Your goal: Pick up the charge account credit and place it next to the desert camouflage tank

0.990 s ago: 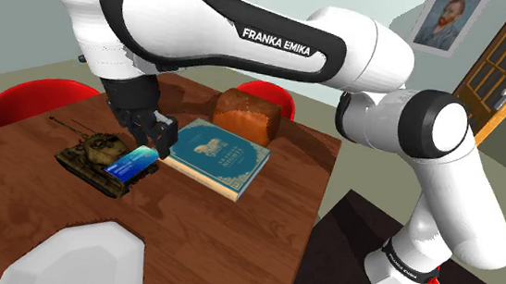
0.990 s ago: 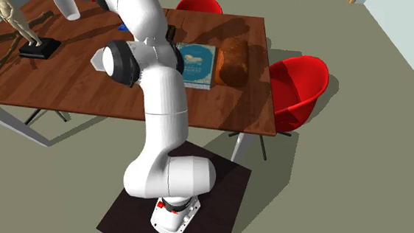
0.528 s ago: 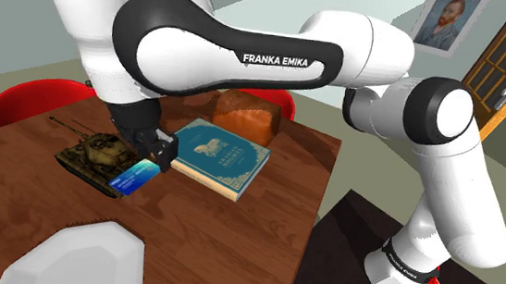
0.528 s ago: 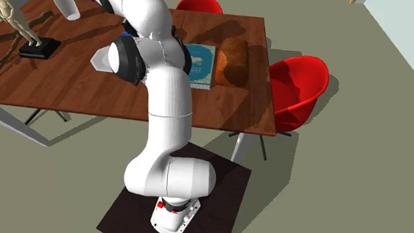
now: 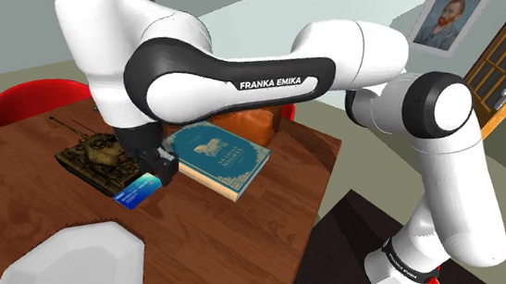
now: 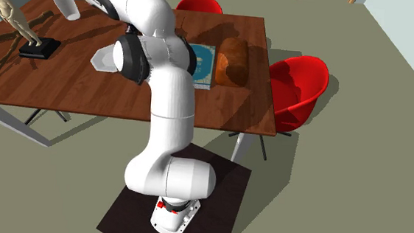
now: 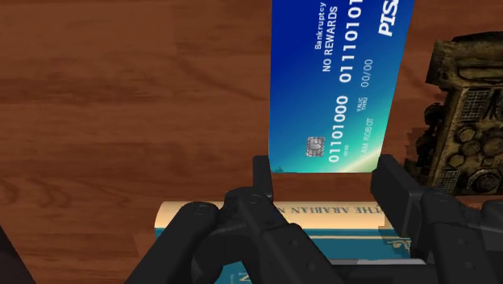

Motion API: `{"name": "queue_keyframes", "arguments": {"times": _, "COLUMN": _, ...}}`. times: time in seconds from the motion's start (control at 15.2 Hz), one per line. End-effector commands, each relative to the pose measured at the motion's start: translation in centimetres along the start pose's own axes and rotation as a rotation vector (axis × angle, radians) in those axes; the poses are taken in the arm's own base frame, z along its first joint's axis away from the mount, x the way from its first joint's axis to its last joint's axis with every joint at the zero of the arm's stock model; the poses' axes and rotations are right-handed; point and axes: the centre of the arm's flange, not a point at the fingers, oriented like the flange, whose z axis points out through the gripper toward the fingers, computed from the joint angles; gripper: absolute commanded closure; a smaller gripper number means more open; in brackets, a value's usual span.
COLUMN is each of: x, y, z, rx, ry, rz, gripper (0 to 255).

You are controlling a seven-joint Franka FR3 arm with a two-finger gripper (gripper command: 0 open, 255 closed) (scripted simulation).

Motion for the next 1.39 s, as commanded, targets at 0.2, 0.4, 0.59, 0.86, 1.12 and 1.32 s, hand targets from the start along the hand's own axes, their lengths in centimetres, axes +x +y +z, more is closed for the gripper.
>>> {"name": "queue_keyframes", "arguments": {"times": 0.2, "x": -0.4, "y": 0.0, "z": 2.7, "rx": 0.0, "ry": 0.0, "rz": 0.0, "gripper": 255}}
{"name": "queue_keyframes", "arguments": {"times": 0.4, "x": -0.7, "y": -0.1, "z": 4.2, "rx": 0.0, "ry": 0.0, "rz": 0.0, "gripper": 255}}
{"name": "queue_keyframes", "arguments": {"times": 0.59, "x": -0.9, "y": -0.1, "z": 5.8, "rx": 0.0, "ry": 0.0, "rz": 0.0, "gripper": 255}}
{"name": "queue_keyframes", "arguments": {"times": 0.86, "x": -1.2, "y": -0.2, "z": 7.9, "rx": 0.0, "ry": 0.0, "rz": 0.0, "gripper": 255}}
{"name": "queue_keyframes", "arguments": {"times": 1.12, "x": -1.5, "y": -0.3, "z": 10.0, "rx": 0.0, "ry": 0.0, "rz": 0.0, "gripper": 255}}
{"name": "queue_keyframes", "arguments": {"times": 1.32, "x": -1.8, "y": -0.3, "z": 11.8, "rx": 0.0, "ry": 0.0, "rz": 0.0, "gripper": 255}}
